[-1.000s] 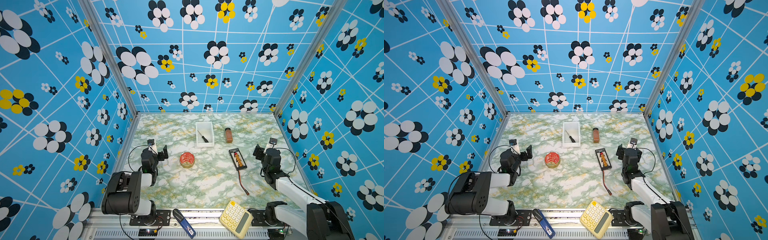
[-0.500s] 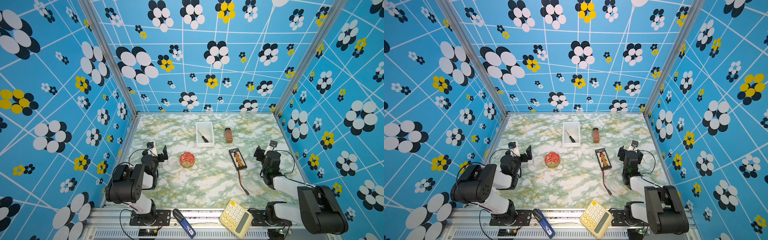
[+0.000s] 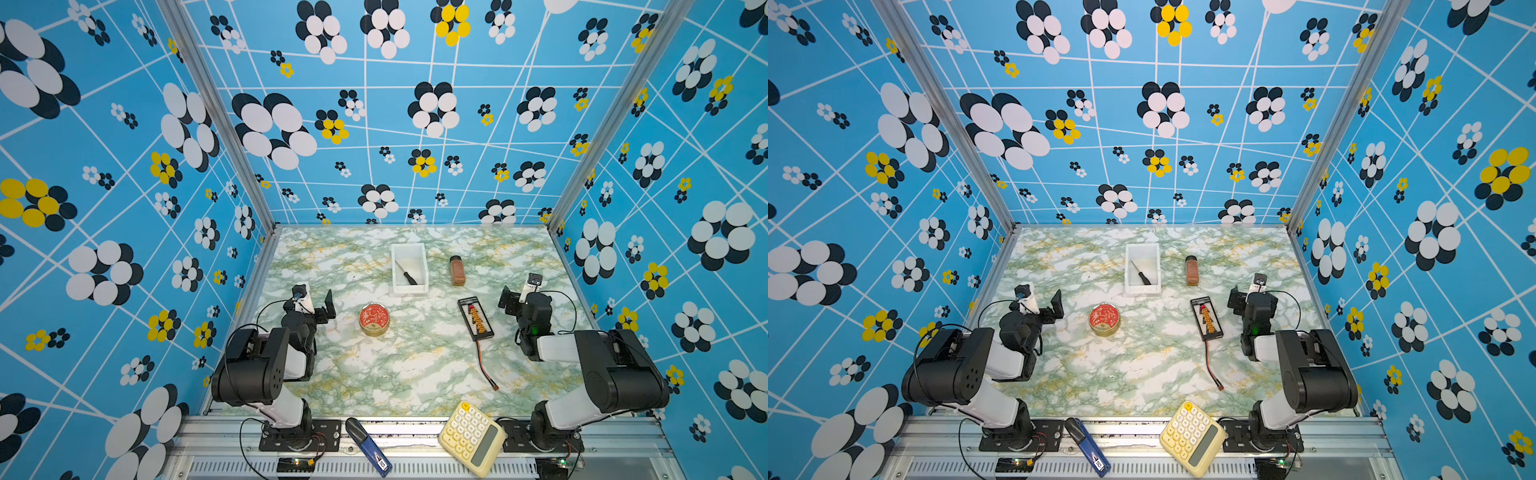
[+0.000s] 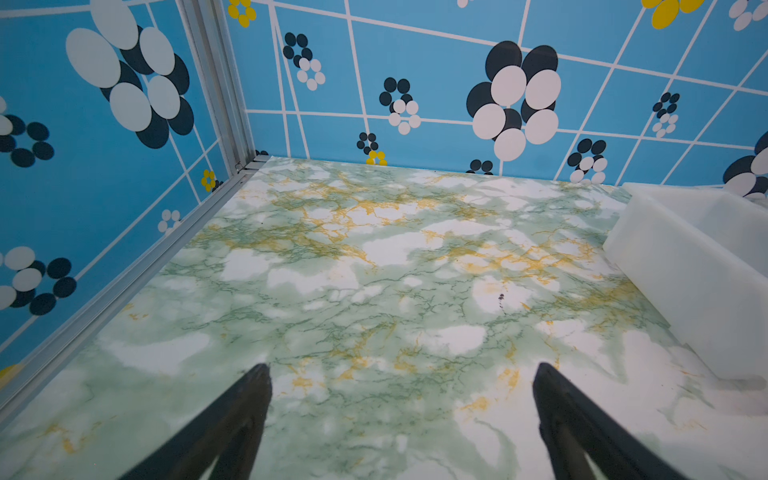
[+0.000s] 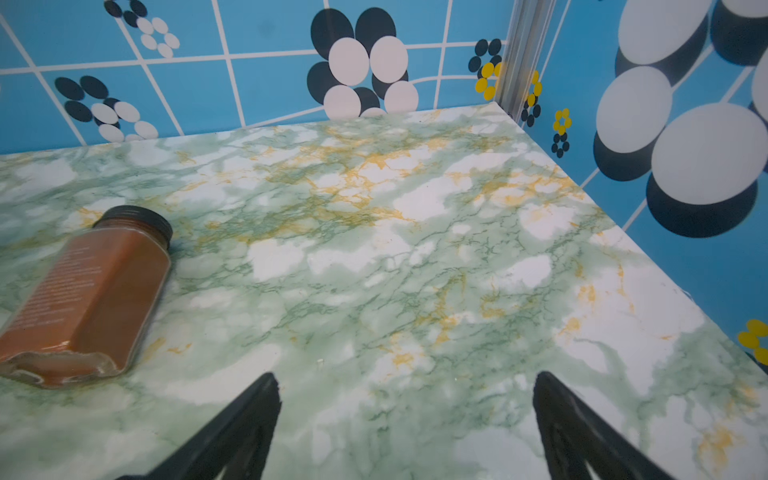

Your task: Put the screwdriver in the bin

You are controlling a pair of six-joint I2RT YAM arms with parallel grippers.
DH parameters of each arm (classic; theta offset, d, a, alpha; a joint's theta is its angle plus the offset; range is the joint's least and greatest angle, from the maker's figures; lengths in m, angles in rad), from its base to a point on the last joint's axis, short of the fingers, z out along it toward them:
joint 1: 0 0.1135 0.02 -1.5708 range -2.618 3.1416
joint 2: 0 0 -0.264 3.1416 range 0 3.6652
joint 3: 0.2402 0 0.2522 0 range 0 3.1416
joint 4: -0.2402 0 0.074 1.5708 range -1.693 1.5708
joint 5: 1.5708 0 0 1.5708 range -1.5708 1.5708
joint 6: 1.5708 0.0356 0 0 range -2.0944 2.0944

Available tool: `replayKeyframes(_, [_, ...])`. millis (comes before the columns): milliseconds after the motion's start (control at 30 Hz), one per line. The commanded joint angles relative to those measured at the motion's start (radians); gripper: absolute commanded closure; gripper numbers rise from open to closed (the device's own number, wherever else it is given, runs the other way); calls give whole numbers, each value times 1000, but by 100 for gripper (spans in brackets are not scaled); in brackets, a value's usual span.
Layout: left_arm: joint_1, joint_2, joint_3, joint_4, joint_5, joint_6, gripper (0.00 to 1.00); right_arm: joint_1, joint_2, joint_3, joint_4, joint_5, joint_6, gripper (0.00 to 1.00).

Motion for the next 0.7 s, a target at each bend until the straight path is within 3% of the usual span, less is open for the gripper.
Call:
replayKeyframes(0, [8, 15, -9, 27, -18, 2, 1, -5, -10, 16, -21, -30, -17, 1])
replayKeyframes(667, [8, 15, -10, 27, -23, -1, 1, -4, -5, 19, -19, -52, -27, 1])
